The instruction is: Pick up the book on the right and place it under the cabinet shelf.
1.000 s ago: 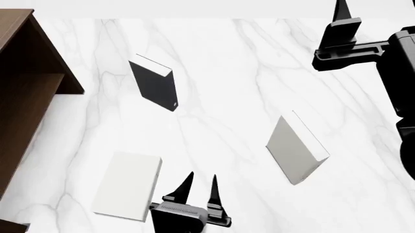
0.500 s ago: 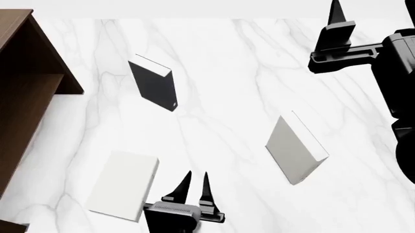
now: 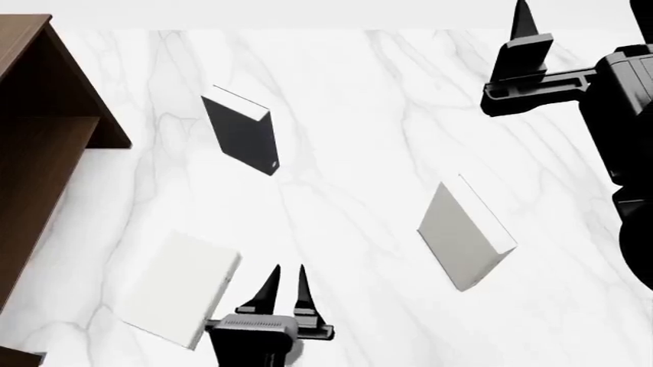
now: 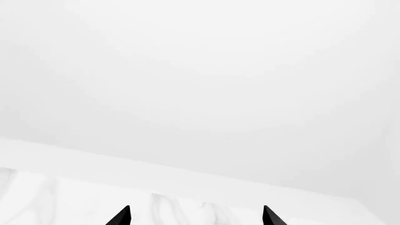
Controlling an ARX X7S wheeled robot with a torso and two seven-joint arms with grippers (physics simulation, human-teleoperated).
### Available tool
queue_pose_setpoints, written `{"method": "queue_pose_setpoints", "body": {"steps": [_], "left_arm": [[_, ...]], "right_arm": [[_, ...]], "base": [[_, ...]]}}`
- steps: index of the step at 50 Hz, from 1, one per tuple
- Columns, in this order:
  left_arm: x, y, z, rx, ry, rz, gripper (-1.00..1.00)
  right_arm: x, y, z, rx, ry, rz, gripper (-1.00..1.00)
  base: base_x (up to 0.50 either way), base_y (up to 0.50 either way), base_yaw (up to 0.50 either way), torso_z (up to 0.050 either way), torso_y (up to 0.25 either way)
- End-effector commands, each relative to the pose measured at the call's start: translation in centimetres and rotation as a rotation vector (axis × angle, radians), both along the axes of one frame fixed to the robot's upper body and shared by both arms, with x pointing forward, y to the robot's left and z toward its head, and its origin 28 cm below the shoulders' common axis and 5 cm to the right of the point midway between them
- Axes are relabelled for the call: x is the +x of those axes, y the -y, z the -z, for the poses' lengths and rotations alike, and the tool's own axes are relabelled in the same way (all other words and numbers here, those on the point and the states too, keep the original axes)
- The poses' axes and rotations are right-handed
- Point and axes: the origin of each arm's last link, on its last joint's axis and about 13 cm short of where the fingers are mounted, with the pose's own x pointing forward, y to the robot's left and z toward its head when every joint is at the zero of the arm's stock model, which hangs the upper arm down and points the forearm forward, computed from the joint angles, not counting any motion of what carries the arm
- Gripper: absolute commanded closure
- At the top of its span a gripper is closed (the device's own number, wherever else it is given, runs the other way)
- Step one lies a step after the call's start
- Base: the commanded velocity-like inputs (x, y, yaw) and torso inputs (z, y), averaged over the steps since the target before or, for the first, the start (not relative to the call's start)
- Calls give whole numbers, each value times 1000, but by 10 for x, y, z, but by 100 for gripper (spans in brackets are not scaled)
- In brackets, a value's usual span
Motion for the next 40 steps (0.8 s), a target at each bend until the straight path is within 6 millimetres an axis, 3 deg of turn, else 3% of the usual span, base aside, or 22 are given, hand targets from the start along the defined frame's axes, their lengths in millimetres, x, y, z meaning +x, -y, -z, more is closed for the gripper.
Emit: {"method": "queue_pose_setpoints", "body": {"steps": [1, 40], "left_arm": [[5, -45, 11, -94, -167, -342, -100], [24, -74, -2, -28, -137, -413, -100]], "right_arm": [[0, 0, 1, 1, -1, -4, -100], [-2, -1, -1, -2, 2, 0, -100]], "base": [[0, 0, 0, 0, 0], [0, 0, 0, -1, -3]]}}
